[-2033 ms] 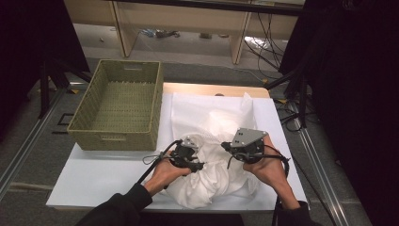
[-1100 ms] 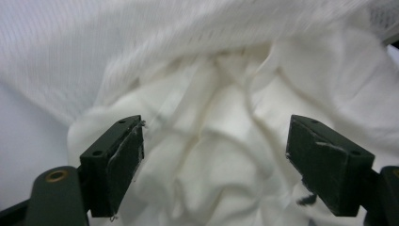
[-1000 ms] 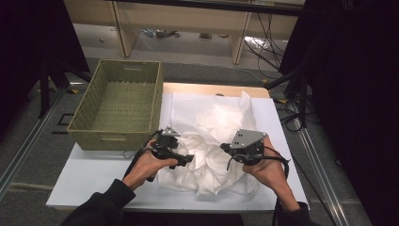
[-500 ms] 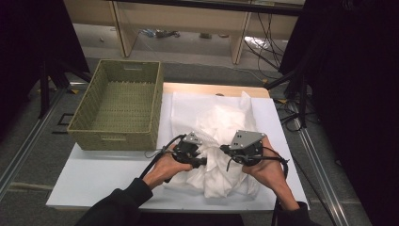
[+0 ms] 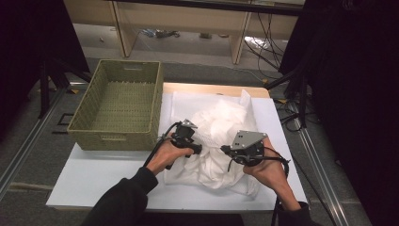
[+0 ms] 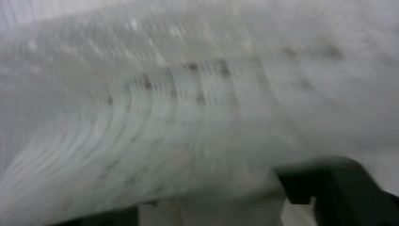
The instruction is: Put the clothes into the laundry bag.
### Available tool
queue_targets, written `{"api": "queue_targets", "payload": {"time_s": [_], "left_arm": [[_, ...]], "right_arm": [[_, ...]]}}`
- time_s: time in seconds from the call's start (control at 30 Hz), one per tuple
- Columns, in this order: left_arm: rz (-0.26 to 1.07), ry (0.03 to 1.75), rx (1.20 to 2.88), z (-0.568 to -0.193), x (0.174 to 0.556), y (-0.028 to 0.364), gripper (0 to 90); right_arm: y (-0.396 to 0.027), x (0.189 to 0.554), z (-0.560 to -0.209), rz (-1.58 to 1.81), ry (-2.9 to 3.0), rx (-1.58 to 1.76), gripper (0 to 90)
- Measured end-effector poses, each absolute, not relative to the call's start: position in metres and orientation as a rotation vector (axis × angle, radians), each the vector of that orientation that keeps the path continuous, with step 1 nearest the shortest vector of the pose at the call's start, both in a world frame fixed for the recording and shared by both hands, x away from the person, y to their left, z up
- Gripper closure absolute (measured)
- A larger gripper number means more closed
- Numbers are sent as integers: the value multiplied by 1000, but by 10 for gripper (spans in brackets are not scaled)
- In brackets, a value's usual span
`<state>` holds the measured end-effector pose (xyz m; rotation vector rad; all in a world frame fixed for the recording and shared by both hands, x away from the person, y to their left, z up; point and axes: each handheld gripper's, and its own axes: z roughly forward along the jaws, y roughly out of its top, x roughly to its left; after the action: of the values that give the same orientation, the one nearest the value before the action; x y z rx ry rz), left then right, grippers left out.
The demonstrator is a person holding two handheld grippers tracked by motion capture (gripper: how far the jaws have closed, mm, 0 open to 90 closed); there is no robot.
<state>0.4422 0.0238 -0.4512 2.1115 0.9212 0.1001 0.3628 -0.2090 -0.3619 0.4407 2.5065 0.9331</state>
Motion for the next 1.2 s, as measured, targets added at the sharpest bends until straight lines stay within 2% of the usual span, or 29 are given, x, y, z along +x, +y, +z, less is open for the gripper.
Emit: {"api": "queue_targets", "payload": {"time_s": [0.13,0.23,0.27,0.37,0.43,0.47,0.57,0.63,0.7,0.73,0.87,0.93,1.0,1.13,1.2], "left_arm": [[86,840,2175,-447,410,38,246],[44,821,2169,-460,387,30,157],[55,776,2197,-464,384,27,158],[20,797,2175,-472,381,11,154],[75,796,2195,-473,386,2,158],[90,781,2220,-474,389,-2,220],[176,682,2251,-474,401,-12,610],[188,716,2205,-473,405,-17,744],[221,753,2136,-466,410,-20,793],[231,805,2061,-460,414,-22,800],[329,852,1981,-447,433,-27,804],[352,891,1972,-452,445,-27,794],[261,951,2019,-467,451,-24,731],[208,911,2080,-471,436,-8,469],[233,905,2086,-464,424,5,372]], "right_arm": [[-208,363,-360,933,2493,430,900],[-207,362,-360,927,2500,429,900],[-206,362,-360,924,2504,439,900],[-205,362,-360,923,2505,439,900],[-204,362,-361,915,2502,429,900],[-204,361,-362,917,2510,441,900],[-206,362,-363,913,2514,437,900],[-207,362,-365,903,2517,441,900],[-209,362,-366,905,2520,447,900],[-210,362,-367,902,2524,447,900],[-213,363,-365,909,2520,459,900],[-212,362,-363,906,2511,449,900],[-212,362,-363,911,2516,462,900],[-218,366,-369,903,2523,485,900],[-220,367,-370,904,2522,513,900]]}}
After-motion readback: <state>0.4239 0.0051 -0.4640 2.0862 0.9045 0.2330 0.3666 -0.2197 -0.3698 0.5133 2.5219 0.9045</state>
